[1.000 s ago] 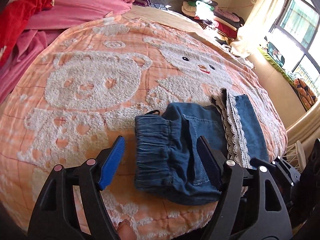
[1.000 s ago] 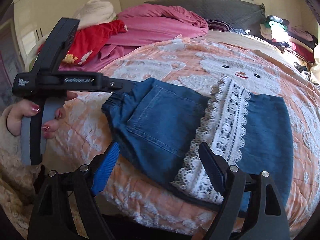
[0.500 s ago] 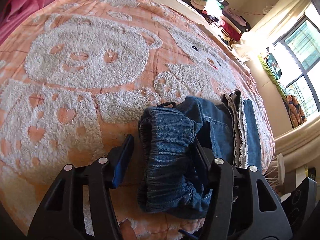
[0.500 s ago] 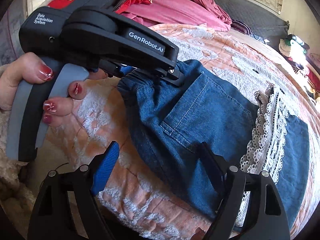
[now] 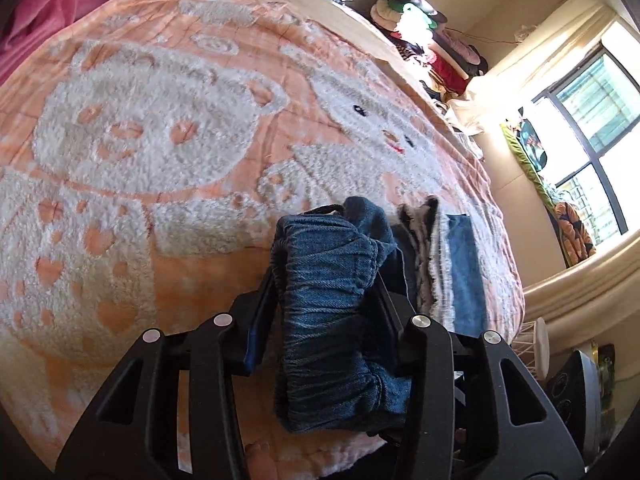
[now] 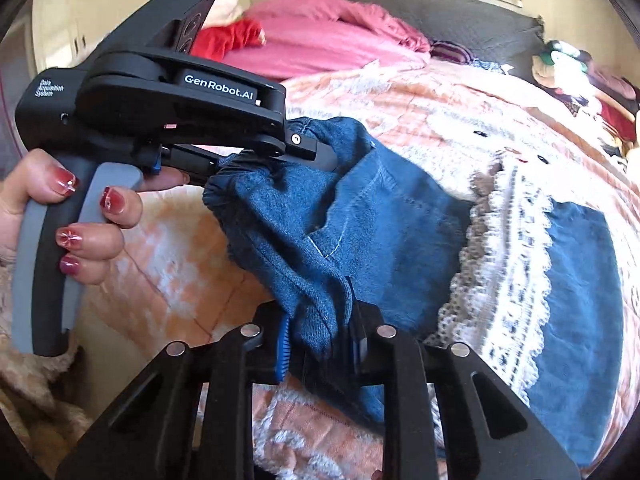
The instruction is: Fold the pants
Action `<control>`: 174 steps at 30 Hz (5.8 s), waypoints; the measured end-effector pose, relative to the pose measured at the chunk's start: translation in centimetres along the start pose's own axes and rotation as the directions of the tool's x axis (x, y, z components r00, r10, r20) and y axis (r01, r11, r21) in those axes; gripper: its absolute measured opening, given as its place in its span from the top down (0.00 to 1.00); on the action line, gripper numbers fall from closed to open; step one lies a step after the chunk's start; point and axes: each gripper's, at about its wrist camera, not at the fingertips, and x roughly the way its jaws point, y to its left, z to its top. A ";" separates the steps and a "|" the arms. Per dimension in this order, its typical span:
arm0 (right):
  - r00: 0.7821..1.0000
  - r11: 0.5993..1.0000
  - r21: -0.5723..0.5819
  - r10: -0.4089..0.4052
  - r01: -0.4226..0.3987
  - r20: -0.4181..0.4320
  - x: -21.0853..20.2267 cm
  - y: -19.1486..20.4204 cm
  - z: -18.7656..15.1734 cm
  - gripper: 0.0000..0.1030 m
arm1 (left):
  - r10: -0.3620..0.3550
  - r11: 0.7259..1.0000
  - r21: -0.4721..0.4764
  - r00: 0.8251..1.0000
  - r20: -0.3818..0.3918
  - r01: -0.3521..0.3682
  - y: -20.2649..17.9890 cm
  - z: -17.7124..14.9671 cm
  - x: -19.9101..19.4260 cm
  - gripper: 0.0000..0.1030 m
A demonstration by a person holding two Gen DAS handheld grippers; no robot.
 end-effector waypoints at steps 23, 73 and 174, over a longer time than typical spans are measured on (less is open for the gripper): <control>0.978 0.929 0.340 -0.188 0.148 0.089 -8.8 -11.5 -5.2 0.63 | -0.050 0.971 0.227 0.990 -0.132 0.079 -17.3 1.0 8.6 0.52; 0.967 0.917 0.306 -0.243 0.255 -0.077 -5.2 -17.9 -2.9 0.34 | 0.264 0.875 0.434 0.963 -0.051 -0.216 -10.4 -7.6 6.9 0.40; 0.972 0.924 0.304 -0.226 0.233 -0.061 -2.5 -24.5 1.6 0.49 | 0.258 0.891 0.366 0.963 0.078 -0.269 -12.8 2.0 13.0 0.34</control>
